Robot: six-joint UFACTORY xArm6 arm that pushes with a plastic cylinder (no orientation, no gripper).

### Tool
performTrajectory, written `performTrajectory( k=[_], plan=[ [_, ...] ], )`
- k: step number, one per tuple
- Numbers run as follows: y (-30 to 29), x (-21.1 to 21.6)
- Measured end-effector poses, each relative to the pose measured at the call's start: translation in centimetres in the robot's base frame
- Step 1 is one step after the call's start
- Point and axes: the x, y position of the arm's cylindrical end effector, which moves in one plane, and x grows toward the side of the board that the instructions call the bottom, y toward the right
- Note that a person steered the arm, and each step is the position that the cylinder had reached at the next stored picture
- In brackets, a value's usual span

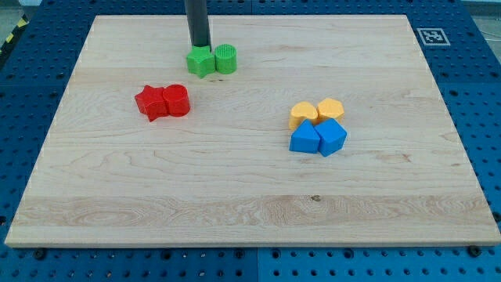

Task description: Push the green circle towards the right center

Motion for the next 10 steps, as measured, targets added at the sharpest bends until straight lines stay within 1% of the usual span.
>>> performTrajectory(
  k=[1, 2, 3, 4, 7, 10],
  plan=[
    [-0.3, 0.0],
    [2.8, 0.5],
    [2.9, 1.6],
    [3.0, 1.7],
    [3.5, 5.4],
    [11.8, 6.2]
  ],
)
